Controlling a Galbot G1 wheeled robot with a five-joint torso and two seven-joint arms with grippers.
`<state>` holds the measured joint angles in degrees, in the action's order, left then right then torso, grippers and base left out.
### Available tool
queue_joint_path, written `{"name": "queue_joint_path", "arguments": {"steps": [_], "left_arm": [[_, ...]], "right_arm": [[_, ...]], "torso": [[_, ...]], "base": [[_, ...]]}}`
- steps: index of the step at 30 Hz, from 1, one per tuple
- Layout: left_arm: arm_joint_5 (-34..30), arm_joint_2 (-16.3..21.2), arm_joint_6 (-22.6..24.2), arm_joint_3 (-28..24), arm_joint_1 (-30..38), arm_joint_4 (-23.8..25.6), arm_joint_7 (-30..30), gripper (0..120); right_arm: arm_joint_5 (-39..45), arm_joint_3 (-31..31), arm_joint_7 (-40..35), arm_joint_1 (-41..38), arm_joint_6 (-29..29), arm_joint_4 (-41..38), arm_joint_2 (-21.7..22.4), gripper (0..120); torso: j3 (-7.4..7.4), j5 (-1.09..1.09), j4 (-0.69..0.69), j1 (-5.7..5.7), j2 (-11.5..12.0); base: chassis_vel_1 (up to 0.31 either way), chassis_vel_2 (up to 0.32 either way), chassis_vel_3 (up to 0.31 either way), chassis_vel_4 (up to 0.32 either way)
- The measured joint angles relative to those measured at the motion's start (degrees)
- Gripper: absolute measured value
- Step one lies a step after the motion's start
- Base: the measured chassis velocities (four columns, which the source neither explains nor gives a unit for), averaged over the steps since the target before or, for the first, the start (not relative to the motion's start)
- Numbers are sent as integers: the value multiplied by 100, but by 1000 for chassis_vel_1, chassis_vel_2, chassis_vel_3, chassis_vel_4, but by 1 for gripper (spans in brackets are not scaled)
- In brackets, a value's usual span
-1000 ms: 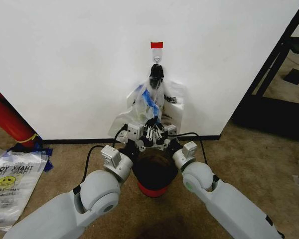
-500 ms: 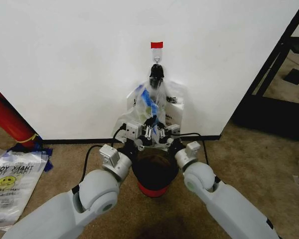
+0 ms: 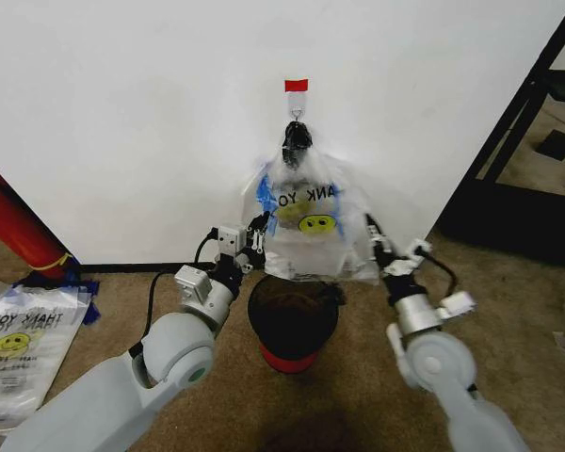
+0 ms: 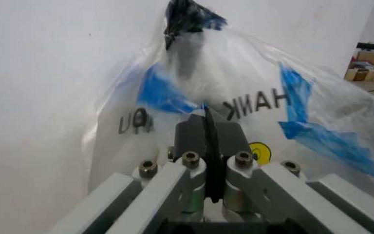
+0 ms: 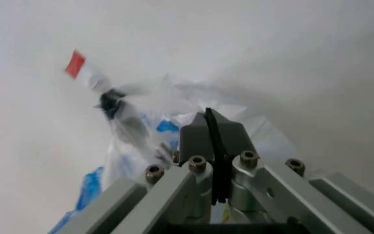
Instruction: Pick up the garbage bag from the wall and place it over the trash bin.
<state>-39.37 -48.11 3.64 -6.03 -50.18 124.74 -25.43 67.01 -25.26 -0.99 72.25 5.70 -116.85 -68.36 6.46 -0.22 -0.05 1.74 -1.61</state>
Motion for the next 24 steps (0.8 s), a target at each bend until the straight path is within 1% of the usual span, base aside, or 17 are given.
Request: {"name": "queue_joint_path", "arguments": {"steps": [6, 10, 12, 15, 17, 18, 19, 20, 22, 23, 24], "left_arm": [[27, 15, -2, 59, -96, 69, -7, 0], [49, 10, -4, 61, -138, 168, -8, 0], [59, 7, 1, 56, -178, 272, -9, 0], [89, 0, 5, 36, -238, 384, -9, 0], [124, -28, 9, -1, -284, 452, -4, 0], [124, -28, 9, -1, -284, 452, -4, 0], [143, -49, 10, -16, -296, 469, 2, 0], [153, -59, 10, -23, -300, 473, 5, 0], [206, -112, 16, -57, -321, 486, 14, 0], [210, -116, 17, -59, -325, 489, 15, 0], [229, -133, 19, -70, -351, 504, 22, 0]], "right_arm": [[99, -175, -66, 162, -19, 45, -61, 0], [-167, -163, -187, 192, -64, 137, -53, 0], [-509, -117, -239, 228, -72, 129, -16, 0], [-1015, -32, -267, 321, -49, -14, 34, 10], [-1666, 32, -250, 497, -41, -238, 125, 20], [-1666, 32, -250, 497, -41, -238, 125, 20], [-1943, 37, -245, 573, -39, -353, 182, 23], [-2032, 37, -243, 604, -39, -401, 207, 26], [-2327, -30, -227, 771, -44, -714, 351, 36], [-2345, -48, -226, 796, -54, -773, 378, 38], [-2396, -93, -221, 864, -104, -970, 492, 45]], "torso": [[0, 0, 1, 0, 0], [1, 0, 1, 0, 0], [1, 0, 0, 0, 0], [1, 1, 0, 0, 0], [0, 0, 0, 0, 0], [0, 0, 0, 0, 0], [0, 0, 0, 0, 0], [0, 0, 0, 0, 0], [0, 0, -1, 0, 0], [0, 0, -1, 0, 0], [0, -1, -2, 0, 0]], "base": [[0, 0, 0, 0], [0, 0, 0, 0], [0, 0, 0, 0], [0, 0, 0, 0], [0, 0, 0, 0], [0, 0, 0, 0], [0, 0, 0, 0], [0, 0, 0, 0], [0, 0, 0, 0], [0, 0, 0, 0], [0, 0, 0, 0]]}}
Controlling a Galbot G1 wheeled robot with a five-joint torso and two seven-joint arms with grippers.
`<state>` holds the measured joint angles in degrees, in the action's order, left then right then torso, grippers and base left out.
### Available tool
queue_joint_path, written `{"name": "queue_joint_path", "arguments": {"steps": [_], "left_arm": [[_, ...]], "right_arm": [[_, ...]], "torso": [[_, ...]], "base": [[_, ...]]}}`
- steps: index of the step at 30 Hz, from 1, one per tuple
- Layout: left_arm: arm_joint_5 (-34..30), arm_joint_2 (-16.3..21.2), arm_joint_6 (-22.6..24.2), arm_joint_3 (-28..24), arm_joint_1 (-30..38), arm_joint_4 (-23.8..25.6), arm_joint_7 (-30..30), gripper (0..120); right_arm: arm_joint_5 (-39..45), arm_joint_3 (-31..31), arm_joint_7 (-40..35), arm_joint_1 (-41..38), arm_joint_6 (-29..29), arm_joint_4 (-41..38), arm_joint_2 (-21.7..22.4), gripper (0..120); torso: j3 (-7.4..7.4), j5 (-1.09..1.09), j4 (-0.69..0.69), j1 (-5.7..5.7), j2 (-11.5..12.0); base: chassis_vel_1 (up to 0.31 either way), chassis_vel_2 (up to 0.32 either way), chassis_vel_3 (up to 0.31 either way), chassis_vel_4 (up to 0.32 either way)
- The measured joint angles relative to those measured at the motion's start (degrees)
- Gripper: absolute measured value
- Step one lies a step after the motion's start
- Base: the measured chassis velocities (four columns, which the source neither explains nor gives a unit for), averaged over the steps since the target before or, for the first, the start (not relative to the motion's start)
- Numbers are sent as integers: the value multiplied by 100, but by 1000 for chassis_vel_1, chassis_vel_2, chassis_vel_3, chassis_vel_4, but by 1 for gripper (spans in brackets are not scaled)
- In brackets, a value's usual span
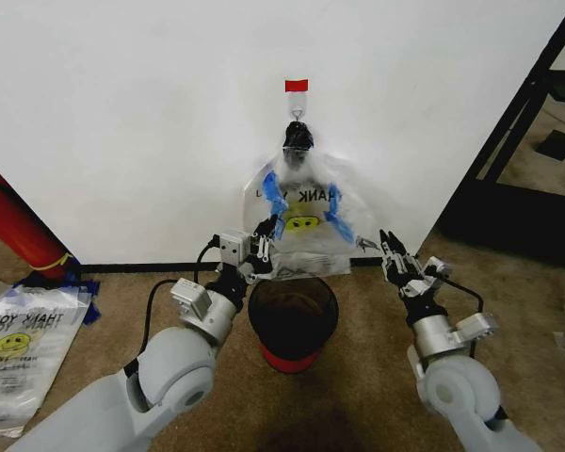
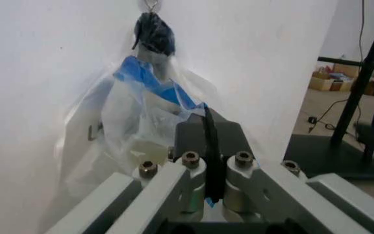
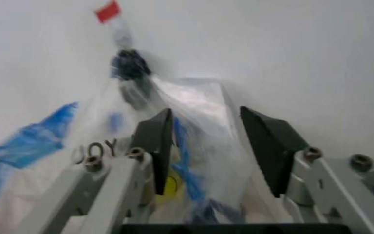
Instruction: Pick up the garbage bag from the wall and place it over the trash bin.
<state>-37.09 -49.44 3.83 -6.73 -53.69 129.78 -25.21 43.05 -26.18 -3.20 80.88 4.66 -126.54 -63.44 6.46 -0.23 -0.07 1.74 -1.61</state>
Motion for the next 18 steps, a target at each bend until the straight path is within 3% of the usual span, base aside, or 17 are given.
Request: {"name": "queue_joint_path", "arguments": {"steps": [4, 9, 15, 18], "left_arm": [[41, -24, 1, -36, -48, 4, 25, 0], [83, -45, 7, -78, -98, -38, 39, 0], [135, -29, 5, -137, -170, -66, 61, 0], [142, -46, 3, -143, -177, -74, 64, 0]], "right_arm": [[-123, 49, 21, -48, -128, -178, 336, 56], [-121, 494, 1, -650, -371, 100, 910, 73], [189, 1707, -76, -2236, -705, 1087, 1558, 98], [236, 2144, -126, -2682, -770, 1344, 1598, 100]], "torso": [[0, 0, 0, 0, 0], [0, 1, 2, 0, 0], [1, 1, 4, 1, 0], [1, 1, 2, 1, 0]], "base": [[0, 0, 0, 0], [0, 0, 0, 0], [0, 0, 0, 0], [0, 0, 0, 0]]}}
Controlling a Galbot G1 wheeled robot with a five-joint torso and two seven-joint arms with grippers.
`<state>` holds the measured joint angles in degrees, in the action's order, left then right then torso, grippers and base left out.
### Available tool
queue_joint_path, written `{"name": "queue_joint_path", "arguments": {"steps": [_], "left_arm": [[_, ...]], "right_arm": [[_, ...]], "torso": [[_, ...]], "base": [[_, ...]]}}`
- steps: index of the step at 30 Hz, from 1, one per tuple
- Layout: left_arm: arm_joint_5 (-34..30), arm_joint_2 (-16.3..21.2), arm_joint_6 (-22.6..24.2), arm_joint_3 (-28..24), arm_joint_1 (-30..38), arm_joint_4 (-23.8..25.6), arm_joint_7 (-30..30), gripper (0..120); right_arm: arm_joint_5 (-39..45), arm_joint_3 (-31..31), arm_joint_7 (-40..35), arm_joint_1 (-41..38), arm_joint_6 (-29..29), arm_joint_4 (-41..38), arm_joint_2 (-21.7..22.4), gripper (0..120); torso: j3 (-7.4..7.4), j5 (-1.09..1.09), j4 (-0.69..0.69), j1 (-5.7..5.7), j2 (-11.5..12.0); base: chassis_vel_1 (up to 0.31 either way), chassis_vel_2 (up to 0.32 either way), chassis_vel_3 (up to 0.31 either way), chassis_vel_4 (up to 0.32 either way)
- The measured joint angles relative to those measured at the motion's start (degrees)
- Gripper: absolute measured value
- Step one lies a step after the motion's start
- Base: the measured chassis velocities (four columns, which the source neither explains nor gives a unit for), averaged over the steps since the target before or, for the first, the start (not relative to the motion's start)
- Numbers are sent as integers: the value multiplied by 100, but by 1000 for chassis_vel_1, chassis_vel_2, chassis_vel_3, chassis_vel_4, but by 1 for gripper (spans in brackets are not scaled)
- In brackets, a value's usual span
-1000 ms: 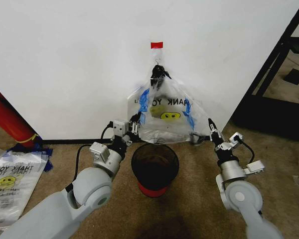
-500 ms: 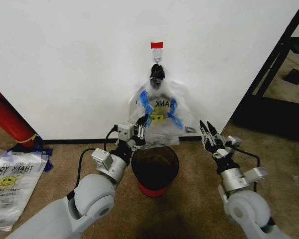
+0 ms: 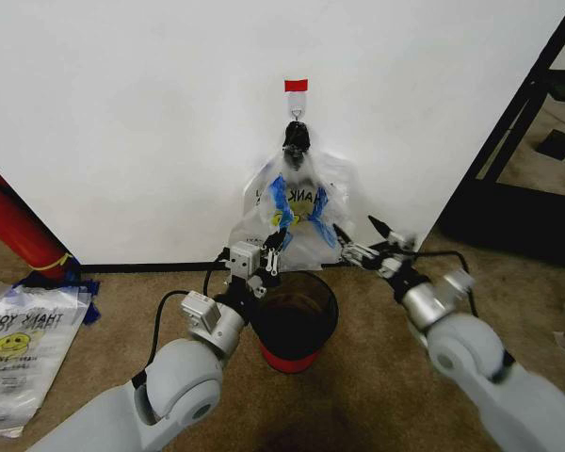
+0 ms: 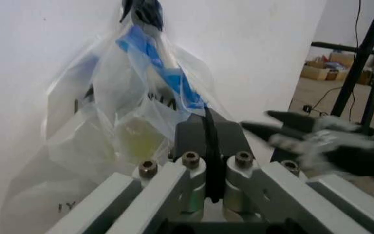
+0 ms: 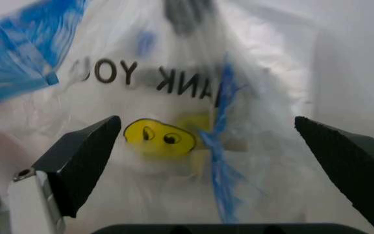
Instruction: Pick up the garbage bag from the wall and place it over the trash bin.
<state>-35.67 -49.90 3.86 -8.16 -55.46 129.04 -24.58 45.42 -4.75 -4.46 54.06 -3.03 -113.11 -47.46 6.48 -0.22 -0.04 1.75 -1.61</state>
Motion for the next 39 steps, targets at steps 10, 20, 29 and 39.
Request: {"name": "queue_joint_path", "arguments": {"steps": [10, 20, 29, 39], "left_arm": [[36, -20, -48, 78, -138, 38, 14, 0], [46, -50, -77, 99, -115, 95, 49, 0], [50, -64, -80, 123, -214, 174, 52, 0], [43, -67, -85, 126, -190, 177, 47, 0]], "right_arm": [[330, 997, -363, -1105, -477, 388, -30, 100], [741, 1420, -768, -1671, -825, 616, -147, 95], [1202, 1768, -1663, -2156, -1428, 1019, -510, 74], [1318, 1836, -1852, -2261, -1559, 1076, -575, 35]], "torso": [[0, 0, -3, 0, 0], [-1, -1, -2, 0, 0], [-1, -1, 0, 0, 0], [-1, -1, -1, 0, 0]], "base": [[0, 0, 0, 0], [0, 0, 0, 0], [0, 0, 0, 0], [0, 0, 0, 0]]}}
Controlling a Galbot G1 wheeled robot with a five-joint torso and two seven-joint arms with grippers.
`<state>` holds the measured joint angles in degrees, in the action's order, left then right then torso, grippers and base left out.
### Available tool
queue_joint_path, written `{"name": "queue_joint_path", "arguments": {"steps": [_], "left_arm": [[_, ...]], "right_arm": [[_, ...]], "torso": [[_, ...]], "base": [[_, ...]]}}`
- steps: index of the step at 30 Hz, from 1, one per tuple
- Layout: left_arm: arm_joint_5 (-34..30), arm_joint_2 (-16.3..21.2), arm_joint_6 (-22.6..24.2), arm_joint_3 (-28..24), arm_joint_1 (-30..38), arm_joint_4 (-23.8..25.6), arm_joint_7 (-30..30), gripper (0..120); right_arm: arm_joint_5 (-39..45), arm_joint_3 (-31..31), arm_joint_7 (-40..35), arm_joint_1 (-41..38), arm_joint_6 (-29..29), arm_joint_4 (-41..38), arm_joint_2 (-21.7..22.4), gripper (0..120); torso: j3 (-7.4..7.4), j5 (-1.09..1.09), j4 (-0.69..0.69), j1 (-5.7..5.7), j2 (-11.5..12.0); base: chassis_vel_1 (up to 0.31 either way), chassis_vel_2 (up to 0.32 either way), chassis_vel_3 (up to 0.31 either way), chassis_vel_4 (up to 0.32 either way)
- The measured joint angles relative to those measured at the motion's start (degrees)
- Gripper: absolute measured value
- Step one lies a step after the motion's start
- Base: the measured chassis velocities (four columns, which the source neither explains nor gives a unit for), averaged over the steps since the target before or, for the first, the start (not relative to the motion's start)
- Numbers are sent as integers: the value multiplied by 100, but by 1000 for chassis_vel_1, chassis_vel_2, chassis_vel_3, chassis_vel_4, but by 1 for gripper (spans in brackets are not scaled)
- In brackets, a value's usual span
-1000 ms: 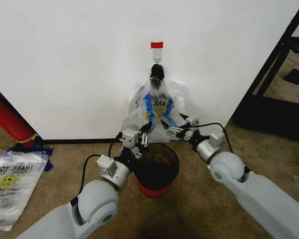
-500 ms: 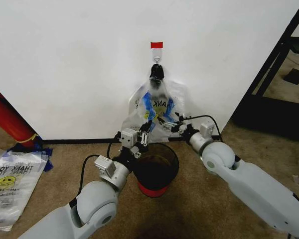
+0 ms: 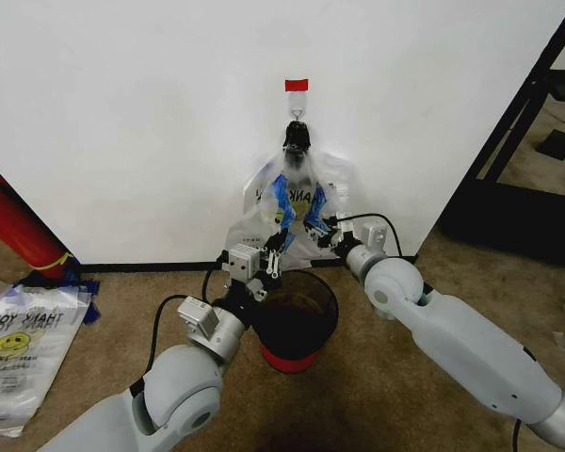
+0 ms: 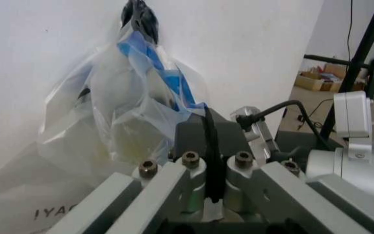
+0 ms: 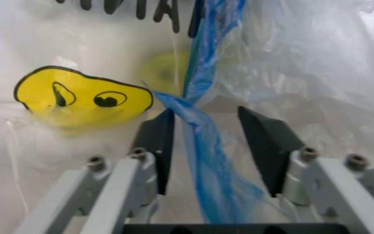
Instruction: Pick up the garbage bag from the wall and place it over the trash bin.
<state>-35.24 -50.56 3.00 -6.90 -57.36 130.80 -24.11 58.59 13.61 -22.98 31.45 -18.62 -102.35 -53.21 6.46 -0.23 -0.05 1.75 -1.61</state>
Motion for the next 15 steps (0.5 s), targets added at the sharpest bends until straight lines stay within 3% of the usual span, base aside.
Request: {"name": "queue_joint_path", "arguments": {"steps": [2, 5, 9, 15], "left_arm": [[-9, 1, 0, 0, 9, 0, -3, 0], [-10, 1, 0, 0, 11, 0, -4, 0], [-11, 3, 0, 9, -20, 13, -12, 0], [-11, 18, -13, 56, -46, 12, -18, 0]], "right_arm": [[-4, 2, 0, 1, 4, 22, 12, 26], [-5, 3, 1, 3, 6, 39, 12, 22], [-10, -8, 5, 39, 75, 10, -5, 1], [-123, -187, -86, 242, 251, -273, 35, 0]], "torso": [[0, 0, 0, 0, 0], [0, 0, 0, 0, 0], [0, 0, 0, 0, 0], [0, 0, 2, 0, 0]], "base": [[0, 0, 0, 0], [0, 0, 0, 0], [0, 0, 0, 0], [0, 0, 0, 0]]}}
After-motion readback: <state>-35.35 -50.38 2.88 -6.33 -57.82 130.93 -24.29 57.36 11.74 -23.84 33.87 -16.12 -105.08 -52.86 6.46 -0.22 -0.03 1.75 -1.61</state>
